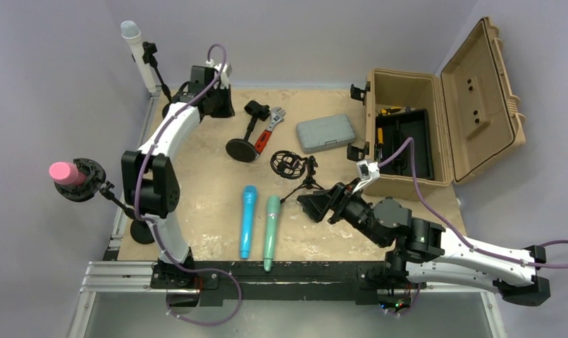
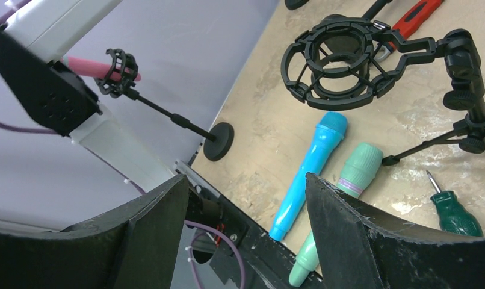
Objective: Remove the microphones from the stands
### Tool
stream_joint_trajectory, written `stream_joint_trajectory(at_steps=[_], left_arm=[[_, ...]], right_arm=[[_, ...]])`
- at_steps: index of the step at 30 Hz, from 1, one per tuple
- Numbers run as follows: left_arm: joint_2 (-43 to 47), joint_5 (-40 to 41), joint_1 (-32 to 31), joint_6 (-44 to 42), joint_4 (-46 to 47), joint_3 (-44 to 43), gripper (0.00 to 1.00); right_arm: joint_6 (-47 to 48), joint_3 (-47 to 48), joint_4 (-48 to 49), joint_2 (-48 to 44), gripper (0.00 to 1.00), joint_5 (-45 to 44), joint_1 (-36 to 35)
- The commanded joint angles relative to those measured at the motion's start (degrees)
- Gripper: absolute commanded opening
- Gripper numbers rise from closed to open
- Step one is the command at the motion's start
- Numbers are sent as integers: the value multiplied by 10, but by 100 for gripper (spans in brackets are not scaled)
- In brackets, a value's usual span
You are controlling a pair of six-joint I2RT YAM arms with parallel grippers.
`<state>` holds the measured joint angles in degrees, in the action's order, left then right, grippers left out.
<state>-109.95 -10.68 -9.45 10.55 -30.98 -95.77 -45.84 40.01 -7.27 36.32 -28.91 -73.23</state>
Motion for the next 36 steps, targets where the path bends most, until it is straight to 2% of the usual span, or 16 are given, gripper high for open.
stream_joint_trajectory(at_steps=[1, 3, 4, 8, 9, 11, 20, 24, 27, 30, 31, 33, 36], left_arm=[[46, -8, 0, -24, 54, -18, 6], [13, -24, 0, -14, -9, -66, 34], [-11, -25, 0, -9, -46, -95, 43], [-76, -44, 0, 7, -100, -136, 57], [-86, -45, -1, 11, -100, -136, 64], [-106, -42, -1, 14, -101, -136, 66], [-181, -66, -13, 44, -107, -131, 66], [-197, -46, -26, 49, -113, -135, 65], [-214, -16, -34, 50, -130, -150, 60], [-238, 13, -45, 48, -160, -176, 52], [-243, 22, -48, 46, -165, -178, 44], [-241, 33, -51, 43, -163, -173, 37], [-226, 54, -50, 32, -155, -169, 15]], right_arm=[[-8, 15, 30, 6, 70, 8, -2], [-7, 19, 27, 14, 69, 11, -2], [-7, 21, 27, 17, 69, 12, -2], [-8, 25, 24, 17, 69, 16, -2], [-9, 24, 22, 14, 69, 16, -2], [-12, 22, 19, 8, 69, 12, -2], [-11, 17, 17, -3, 69, -1, -2], [-4, 23, 18, 10, 69, 3, -2], [-4, 23, 15, 15, 69, 5, -2], [-4, 17, 20, 11, 69, 5, -2], [-4, 17, 19, 10, 69, 5, -2], [-2, 19, 18, 8, 69, 3, -2], [-2, 24, 10, 5, 69, 1, -2]])
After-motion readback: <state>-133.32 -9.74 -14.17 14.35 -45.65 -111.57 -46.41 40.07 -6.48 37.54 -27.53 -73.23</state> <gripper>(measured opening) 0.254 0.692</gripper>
